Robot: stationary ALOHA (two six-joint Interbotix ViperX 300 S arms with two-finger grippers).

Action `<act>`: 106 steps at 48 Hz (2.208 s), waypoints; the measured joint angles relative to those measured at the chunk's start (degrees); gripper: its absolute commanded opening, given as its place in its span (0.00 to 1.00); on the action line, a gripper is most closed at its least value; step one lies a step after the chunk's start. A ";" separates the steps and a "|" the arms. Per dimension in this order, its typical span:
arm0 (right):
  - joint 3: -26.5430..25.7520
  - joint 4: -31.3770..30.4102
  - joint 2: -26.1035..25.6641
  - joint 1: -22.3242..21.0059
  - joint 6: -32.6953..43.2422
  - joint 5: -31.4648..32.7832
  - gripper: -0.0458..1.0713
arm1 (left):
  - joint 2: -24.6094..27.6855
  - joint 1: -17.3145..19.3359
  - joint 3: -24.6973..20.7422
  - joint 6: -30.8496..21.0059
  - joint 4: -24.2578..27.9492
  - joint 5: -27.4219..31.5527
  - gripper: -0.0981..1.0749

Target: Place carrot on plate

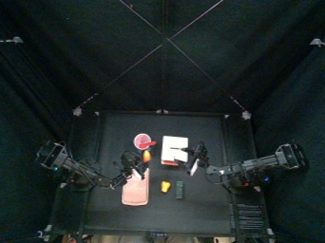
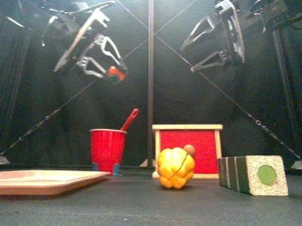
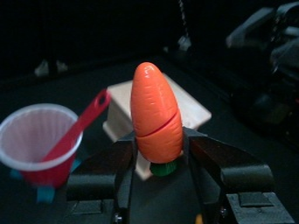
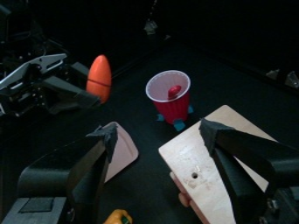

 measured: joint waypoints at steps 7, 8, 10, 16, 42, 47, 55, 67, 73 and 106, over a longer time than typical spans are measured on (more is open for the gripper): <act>0.09 0.09 0.00 0.00 -0.09 0.00 0.97 | -0.97 -4.04 2.11 -2.64 -8.17 -0.09 0.58; 0.00 0.09 -0.09 0.00 -0.09 0.00 0.97 | -0.79 -4.39 2.20 -3.16 -9.05 -0.09 0.58; 0.00 0.00 -0.09 0.00 -0.09 0.00 0.97 | -0.44 -5.01 2.37 -4.13 -10.37 -0.09 0.58; 0.09 0.00 -0.18 -0.09 -0.18 0.00 0.97 | 2.37 -7.82 2.37 -7.91 -14.94 -0.35 0.58; 0.35 0.35 -0.26 -0.18 -0.18 0.09 0.97 | 15.03 -14.59 -2.72 -10.11 -34.89 -4.92 0.58; 0.35 0.35 -0.18 -0.18 -0.09 0.00 0.97 | 15.91 -14.24 -2.90 -10.11 -35.16 -7.65 0.58; 0.35 0.35 -0.26 -0.26 -0.09 0.09 0.97 | 16.61 -13.18 -2.81 -10.02 -35.33 -10.46 0.59; 0.35 0.62 -0.26 -0.26 -0.09 0.09 0.97 | 16.70 -11.95 -2.90 -10.02 -35.24 -12.74 0.62; 0.35 0.79 -0.26 -0.26 -0.18 0.09 0.97 | 16.70 -11.95 -2.81 -10.02 -35.24 -12.83 0.72; 0.35 1.05 -0.26 -0.35 -0.09 0.09 0.97 | 14.50 -12.48 -2.64 -9.58 -34.89 -9.23 0.96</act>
